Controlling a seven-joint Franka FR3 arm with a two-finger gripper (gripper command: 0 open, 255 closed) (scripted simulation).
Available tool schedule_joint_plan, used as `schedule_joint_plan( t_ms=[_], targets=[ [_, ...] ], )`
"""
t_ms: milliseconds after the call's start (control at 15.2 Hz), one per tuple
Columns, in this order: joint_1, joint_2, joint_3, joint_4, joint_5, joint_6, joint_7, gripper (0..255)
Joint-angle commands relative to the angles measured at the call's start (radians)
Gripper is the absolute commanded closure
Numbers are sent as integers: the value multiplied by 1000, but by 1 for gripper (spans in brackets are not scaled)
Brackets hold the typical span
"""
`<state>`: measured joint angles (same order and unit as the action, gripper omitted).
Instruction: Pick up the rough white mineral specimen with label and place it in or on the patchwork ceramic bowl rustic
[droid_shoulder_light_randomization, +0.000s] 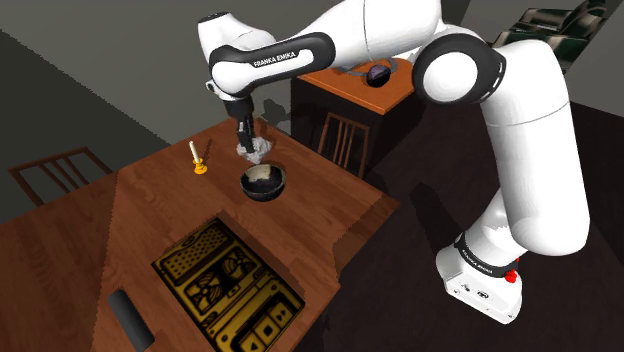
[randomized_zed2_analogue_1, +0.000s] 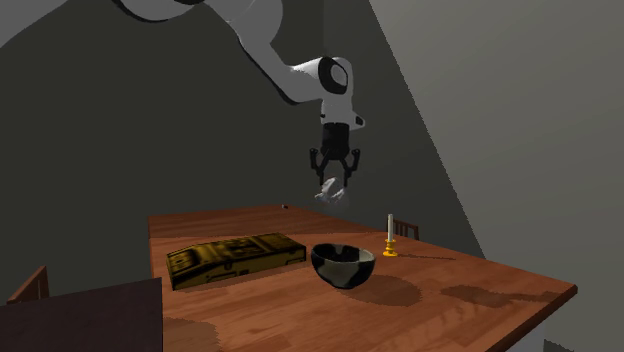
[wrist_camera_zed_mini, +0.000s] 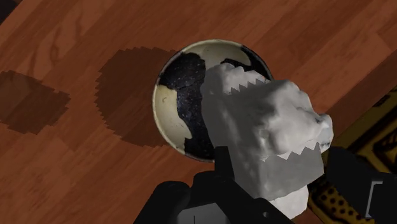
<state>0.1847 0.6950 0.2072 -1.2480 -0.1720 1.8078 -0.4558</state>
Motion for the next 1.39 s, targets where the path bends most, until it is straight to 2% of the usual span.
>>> schedule_joint_plan(
  t_ms=[0,1320],
  targets=[
    [-16,37,-9,59,-3,-19,-31,255],
    [-16,133,-21,-30,-21,162,-14,255]
  ],
)
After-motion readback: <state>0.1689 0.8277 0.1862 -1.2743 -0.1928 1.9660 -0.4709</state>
